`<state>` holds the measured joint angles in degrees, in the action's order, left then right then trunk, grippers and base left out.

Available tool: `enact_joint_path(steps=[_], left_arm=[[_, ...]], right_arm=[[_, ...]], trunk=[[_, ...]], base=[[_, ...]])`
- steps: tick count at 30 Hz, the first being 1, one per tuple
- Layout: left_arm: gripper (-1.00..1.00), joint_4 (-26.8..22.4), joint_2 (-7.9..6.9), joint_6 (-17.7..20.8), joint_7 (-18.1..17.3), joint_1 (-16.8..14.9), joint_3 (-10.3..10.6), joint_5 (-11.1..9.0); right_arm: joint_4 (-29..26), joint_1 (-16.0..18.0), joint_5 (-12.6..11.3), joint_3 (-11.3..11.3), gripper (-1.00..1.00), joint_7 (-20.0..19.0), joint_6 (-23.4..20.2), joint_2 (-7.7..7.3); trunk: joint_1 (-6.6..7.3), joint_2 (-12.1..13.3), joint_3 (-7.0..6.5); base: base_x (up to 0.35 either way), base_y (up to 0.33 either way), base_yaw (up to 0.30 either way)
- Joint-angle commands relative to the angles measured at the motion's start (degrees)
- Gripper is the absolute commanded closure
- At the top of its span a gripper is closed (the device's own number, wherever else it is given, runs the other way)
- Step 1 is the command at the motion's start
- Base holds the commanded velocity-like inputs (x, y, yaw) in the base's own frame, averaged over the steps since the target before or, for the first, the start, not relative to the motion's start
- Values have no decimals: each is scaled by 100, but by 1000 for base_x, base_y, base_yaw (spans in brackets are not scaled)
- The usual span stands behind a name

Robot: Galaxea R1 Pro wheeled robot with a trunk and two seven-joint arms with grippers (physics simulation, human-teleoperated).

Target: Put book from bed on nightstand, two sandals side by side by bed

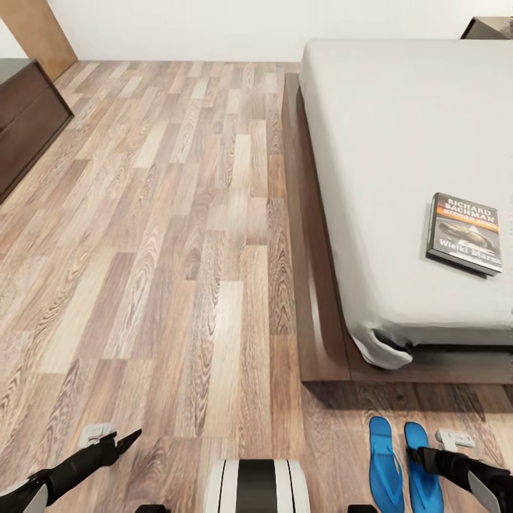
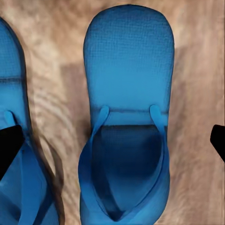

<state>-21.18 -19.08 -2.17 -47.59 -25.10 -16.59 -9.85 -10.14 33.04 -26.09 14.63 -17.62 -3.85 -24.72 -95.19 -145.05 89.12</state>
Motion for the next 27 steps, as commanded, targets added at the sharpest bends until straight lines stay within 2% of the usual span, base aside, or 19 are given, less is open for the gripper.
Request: enact_joint_path(steps=[1, 6, 7, 9, 10, 11, 12, 13, 14, 19, 20, 22, 23, 27], left_arm=[[-100, 8, 0, -20, -23, -3, 8, 1], [-100, 8, 0, -20, -23, -3, 68, 0], [-100, 8, 0, -20, -23, -3, 71, 0], [-100, 8, 0, -20, -23, -3, 75, 0], [-100, 8, 0, -20, -23, -3, 75, 0], [-100, 8, 0, -20, -23, -3, 76, 0], [-100, 8, 0, -20, -23, -3, 76, 0], [-100, 8, 0, -20, -23, -3, 77, 0], [-100, 8, 0, -20, -23, -3, 77, 0], [-100, 8, 28, -20, -26, -3, 77, 0], [-100, 8, 30, -20, -27, -3, 77, 0], [-100, 8, 28, -20, -36, -3, 72, 0], [-100, 8, 28, -20, -37, -3, 72, 0], [-100, 10, 31, -18, -33, -3, 76, -3]], right_arm=[[3, 0, -69, 37, -100, -13, 110, -6], [29, -7, -107, 26, -100, -136, 443, -24], [37, -7, -115, 23, -100, -325, 463, -37], [74, -11, -147, 18, -100, -980, 485, -55], [102, -12, -165, 17, -100, -1178, 488, -58], [189, -14, -224, 16, -100, -1584, 492, -62], [254, -15, -268, 16, -100, -1779, 494, -63], [505, -16, -450, 11, -100, -2276, 498, -65], [704, -16, -624, 9, -100, -2515, 502, -70], [1171, -17, -1281, 6, -100, -3103, 646, -73], [1197, -17, -1329, 6, -100, -3199, 664, -73], [1381, -17, -1482, 6, -100, -3704, 723, -81], [1423, -17, -1512, 5, -100, -3821, 734, -89], [1478, -17, -1552, 5, -100, -3975, 749, -100]], trunk=[[3, 0, -20], [16, 7, -131], [19, 8, -153], [24, 11, -197], [26, 12, -219], [29, 14, -241], [32, 15, -264], [34, 16, -286], [37, 18, -308], [50, 24, -419], [52, 26, -441], [57, 28, -485], [60, 30, -507], [70, 35, -596]], base=[[0, 0, 0], [0, 0, 0], [0, 0, 0], [0, 0, 0], [0, 0, 0], [0, 0, 0], [0, 0, 0], [0, 0, 0], [0, 0, 0], [0, 0, 0], [0, 0, 0], [0, 0, 0], [0, 0, 0], [0, 0, 0]])
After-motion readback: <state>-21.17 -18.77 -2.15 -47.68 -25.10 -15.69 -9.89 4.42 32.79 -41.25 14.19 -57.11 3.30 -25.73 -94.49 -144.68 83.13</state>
